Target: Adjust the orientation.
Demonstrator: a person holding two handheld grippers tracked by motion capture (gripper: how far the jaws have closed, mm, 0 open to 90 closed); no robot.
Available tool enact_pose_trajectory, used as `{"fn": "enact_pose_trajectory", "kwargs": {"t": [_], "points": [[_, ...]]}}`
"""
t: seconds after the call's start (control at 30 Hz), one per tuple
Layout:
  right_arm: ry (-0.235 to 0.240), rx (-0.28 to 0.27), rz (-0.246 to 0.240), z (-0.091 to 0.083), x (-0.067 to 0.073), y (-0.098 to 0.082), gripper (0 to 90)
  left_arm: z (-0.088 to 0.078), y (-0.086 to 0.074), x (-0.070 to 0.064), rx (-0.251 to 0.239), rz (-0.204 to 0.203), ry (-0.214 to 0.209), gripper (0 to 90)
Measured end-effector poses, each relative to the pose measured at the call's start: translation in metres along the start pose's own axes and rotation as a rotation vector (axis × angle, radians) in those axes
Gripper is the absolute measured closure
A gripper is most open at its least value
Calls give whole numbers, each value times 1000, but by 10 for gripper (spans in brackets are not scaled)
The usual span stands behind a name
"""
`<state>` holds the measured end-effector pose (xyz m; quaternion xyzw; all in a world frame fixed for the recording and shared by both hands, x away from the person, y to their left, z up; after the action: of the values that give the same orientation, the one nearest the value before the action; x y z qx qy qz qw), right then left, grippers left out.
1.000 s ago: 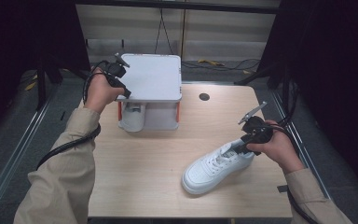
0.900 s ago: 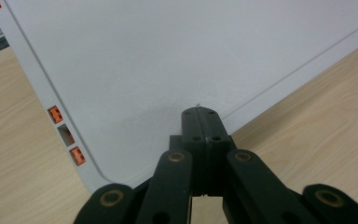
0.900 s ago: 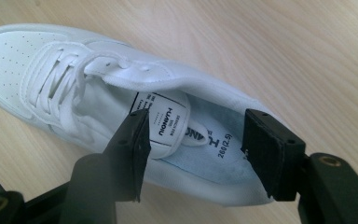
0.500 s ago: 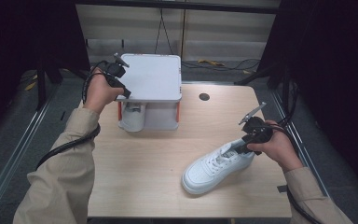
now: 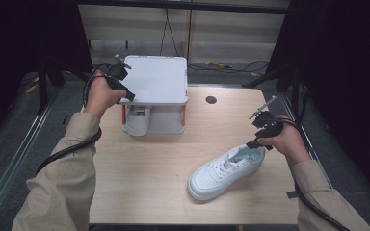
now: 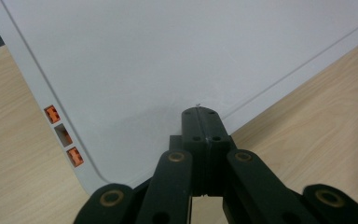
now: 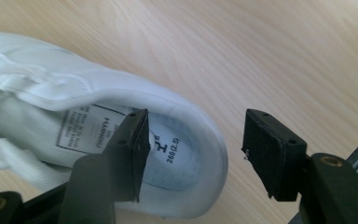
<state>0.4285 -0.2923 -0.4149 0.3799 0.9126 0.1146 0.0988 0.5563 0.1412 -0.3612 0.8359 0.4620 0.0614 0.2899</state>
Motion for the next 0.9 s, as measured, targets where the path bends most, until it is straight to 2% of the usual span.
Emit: {"fn": "enact_pose_trajectory", "kwargs": {"t": [0.07, 0.13, 0.17, 0.23, 0.27, 0.3, 0.43, 0.5, 0.63, 0.7, 0.8, 0.83, 0.9], "points": [[5, 23, 3, 9, -1, -3, 432, 0, 0, 0, -2, 1, -3, 900], [39, 32, -1, 20, 0, -6, 459, 0, 0, 1, -5, -1, -6, 900], [31, 40, -20, 24, 0, -7, 474, 0, -1, 1, -7, 1, -11, 900], [-30, 81, -54, 31, -3, -9, 641, 0, -1, 1, -13, -12, -16, 900], [-35, 85, -48, 32, -4, -8, 649, 0, -1, 1, -11, 1, -13, 900], [-37, 88, -45, 33, -7, -7, 684, 0, -1, 1, -12, 2, -12, 900], [-34, 122, -39, 29, -5, -5, 732, 0, -1, 1, -9, 6, -10, 900], [-20, 114, -32, 25, -2, -4, 737, 0, -1, 2, -8, 5, -13, 900], [-21, 43, -7, 15, 4, 6, 735, 0, -1, 1, -12, 6, -8, 900], [-8, 13, 29, 13, 7, 12, 737, 0, -2, 1, -15, 5, -10, 900], [30, -29, 121, 14, 10, 24, 736, 0, -2, 1, -19, 3, -12, 900], [39, -27, 129, 16, 13, 28, 739, 0, -2, 2, -19, 0, -15, 900], [47, -4, 104, 23, 23, 37, 740, 0, -2, 2, -23, -10, -18, 900]]}}
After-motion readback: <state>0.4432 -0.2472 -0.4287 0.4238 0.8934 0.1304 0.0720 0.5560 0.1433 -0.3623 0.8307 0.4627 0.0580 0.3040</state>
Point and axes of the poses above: each handheld gripper's, and its own axes: z roughly forward along the jaws, y roughly out of its top, x roughly to its left, the point moved 5 cm from there along z, roughly forward along the jaws, and after that the axes turned 4 degrees about -z, right-handed, at the moved point
